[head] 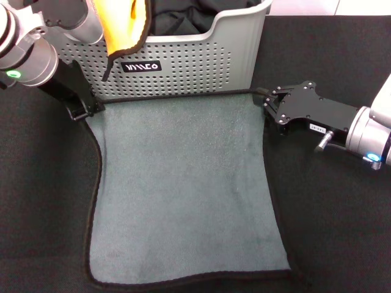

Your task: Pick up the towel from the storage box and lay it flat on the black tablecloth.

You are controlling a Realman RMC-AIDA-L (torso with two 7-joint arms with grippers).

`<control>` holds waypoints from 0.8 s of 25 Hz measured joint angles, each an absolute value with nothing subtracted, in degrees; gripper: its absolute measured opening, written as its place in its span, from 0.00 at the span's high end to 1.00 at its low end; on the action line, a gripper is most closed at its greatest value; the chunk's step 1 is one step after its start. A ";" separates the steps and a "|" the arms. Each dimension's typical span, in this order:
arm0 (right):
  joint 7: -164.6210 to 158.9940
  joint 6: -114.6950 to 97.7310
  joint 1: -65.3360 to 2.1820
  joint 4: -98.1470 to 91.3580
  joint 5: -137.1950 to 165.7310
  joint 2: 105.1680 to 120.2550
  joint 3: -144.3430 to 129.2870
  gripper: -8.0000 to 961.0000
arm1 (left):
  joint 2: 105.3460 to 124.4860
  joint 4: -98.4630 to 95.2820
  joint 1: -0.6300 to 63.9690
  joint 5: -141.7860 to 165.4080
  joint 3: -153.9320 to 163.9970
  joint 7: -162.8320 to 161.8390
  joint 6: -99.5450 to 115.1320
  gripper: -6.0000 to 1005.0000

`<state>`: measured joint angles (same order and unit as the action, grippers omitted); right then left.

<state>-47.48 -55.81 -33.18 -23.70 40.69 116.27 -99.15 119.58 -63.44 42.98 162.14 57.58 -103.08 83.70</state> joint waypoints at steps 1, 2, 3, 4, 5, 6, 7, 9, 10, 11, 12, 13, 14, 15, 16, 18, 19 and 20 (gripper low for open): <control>-47.58 -55.80 -33.13 -23.69 40.69 116.27 -99.15 0.86 | 119.59 -63.40 42.99 162.08 57.57 -103.09 83.69 0.97; -47.77 -55.80 -33.10 -23.69 40.69 116.27 -99.14 0.86 | 119.62 -63.28 43.01 162.01 57.58 -103.10 83.68 0.97; -48.15 -55.80 -33.08 -23.69 40.71 116.27 -99.14 0.86 | 119.64 -63.15 43.03 161.99 57.60 -103.17 83.66 0.97; -48.58 -55.77 -33.08 -23.69 40.76 116.27 -99.14 0.86 | 119.65 -63.05 43.05 161.98 57.60 -103.28 83.65 0.97; -49.31 -55.65 -33.12 -23.69 40.84 116.26 -99.25 0.86 | 119.68 -62.85 43.07 161.97 57.64 -103.51 83.64 0.97; -49.75 -55.49 -33.19 -23.69 40.92 116.26 -99.40 0.86 | 119.70 -62.61 43.12 161.96 57.67 -103.69 83.64 0.96; -50.42 -55.35 -33.28 -23.69 41.06 116.26 -99.63 0.86 | 119.72 -62.23 43.19 161.96 57.69 -103.93 83.65 0.96; -51.48 -55.25 -33.30 -23.69 41.10 116.24 -99.85 0.86 | 119.77 -61.51 43.32 161.91 57.70 -104.69 83.67 0.96; -51.81 -55.23 -33.21 -23.72 41.10 116.22 -99.88 0.86 | 119.78 -61.36 43.33 161.87 57.67 -105.10 83.68 0.96; -51.99 -55.21 -32.96 -23.80 41.10 116.20 -99.89 0.85 | 119.78 -61.25 43.33 161.73 57.54 -105.65 83.71 0.95; -52.00 -55.21 -32.65 -24.01 41.09 116.18 -99.89 0.85 | 119.78 -61.25 43.20 161.24 57.42 -105.90 83.76 0.95; -51.98 -55.27 -32.40 -24.16 41.09 116.18 -99.88 0.85 | 119.77 -61.26 43.01 160.68 57.28 -106.05 83.82 0.95; -51.94 -55.39 -32.14 -24.34 41.08 116.13 -99.86 0.85 | 119.72 -61.36 42.76 159.90 57.16 -106.07 83.92 0.91; -51.91 -55.44 -32.00 -24.38 41.08 116.10 -99.81 0.82 | 119.61 -61.52 42.47 158.99 57.10 -106.10 84.00 0.87; -51.89 -55.49 -31.81 -24.38 41.09 116.05 -99.73 0.78 | 119.46 -61.72 42.09 157.99 57.02 -106.11 84.12 0.83; -51.95 -55.37 -31.64 -24.29 41.07 115.95 -99.59 0.71 | 119.23 -61.97 41.66 156.57 57.02 -106.14 84.20 0.75; -52.03 -55.31 -31.55 -24.23 40.98 115.90 -99.53 0.67 | 119.10 -62.09 41.47 156.02 57.02 -106.28 84.22 0.71; -52.03 -55.32 -31.32 -24.23 40.74 115.87 -99.42 0.63 | 119.05 -62.43 41.25 155.80 57.02 -106.48 84.29 0.67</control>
